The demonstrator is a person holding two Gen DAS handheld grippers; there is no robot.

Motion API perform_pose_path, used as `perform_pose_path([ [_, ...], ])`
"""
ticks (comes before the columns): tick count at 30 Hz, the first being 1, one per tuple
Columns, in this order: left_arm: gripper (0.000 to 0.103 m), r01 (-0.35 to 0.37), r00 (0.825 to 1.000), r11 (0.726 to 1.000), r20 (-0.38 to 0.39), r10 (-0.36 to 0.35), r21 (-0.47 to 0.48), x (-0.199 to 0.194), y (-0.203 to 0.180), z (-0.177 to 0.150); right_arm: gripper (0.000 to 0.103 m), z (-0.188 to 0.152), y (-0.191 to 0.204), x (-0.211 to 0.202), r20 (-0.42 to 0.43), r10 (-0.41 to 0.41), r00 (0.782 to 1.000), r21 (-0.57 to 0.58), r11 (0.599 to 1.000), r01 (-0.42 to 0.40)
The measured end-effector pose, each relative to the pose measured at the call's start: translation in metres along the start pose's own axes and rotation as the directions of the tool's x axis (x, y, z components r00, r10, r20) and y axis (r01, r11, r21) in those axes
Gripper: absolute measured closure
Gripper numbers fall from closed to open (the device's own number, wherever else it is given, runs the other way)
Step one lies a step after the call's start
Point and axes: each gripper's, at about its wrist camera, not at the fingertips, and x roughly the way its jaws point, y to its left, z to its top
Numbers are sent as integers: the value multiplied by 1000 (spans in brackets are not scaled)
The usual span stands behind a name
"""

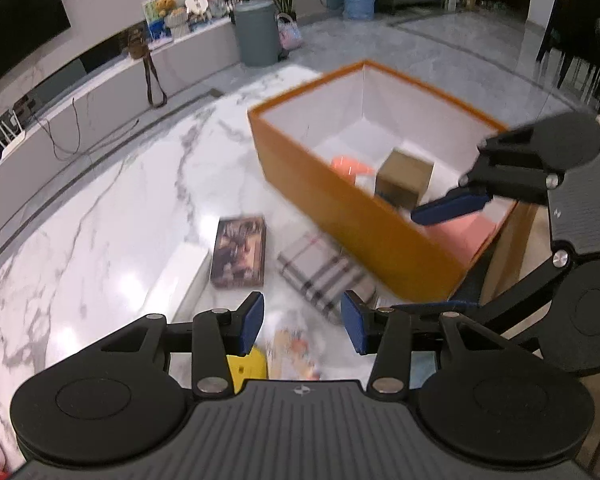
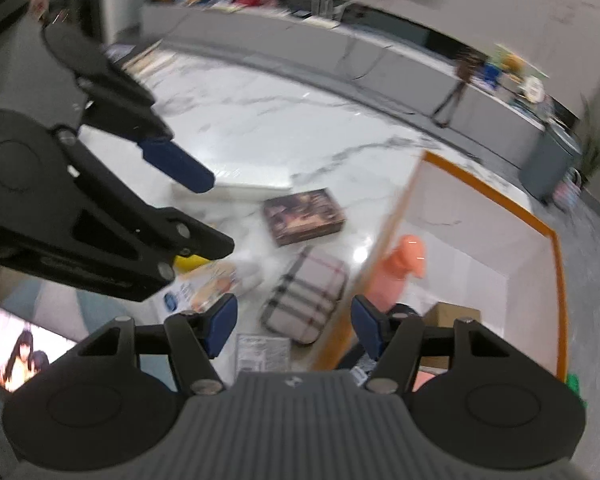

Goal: Organize rigid objects
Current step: 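Move both tools back toward the remaining items on the table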

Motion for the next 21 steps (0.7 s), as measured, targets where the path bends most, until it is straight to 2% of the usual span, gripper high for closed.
perform_pose_path([
  [5,49,-19,998,1000,-67,20,18,13,3,-19,44,6,19,22,-91,8,996,-120,993,-19],
  [11,49,-19,993,1000,-119,21,16,24,8,-37,44,11,37,41,-203,27,979,-289,954,-87],
  [17,49,-19,988,998,-155,28,61,39,7,-47,42,12,45,55,-297,43,954,-483,855,-189],
  [21,49,-3,988,998,-153,13,70,39,7,-47,34,7,51,61,-362,53,931,-599,752,-276],
])
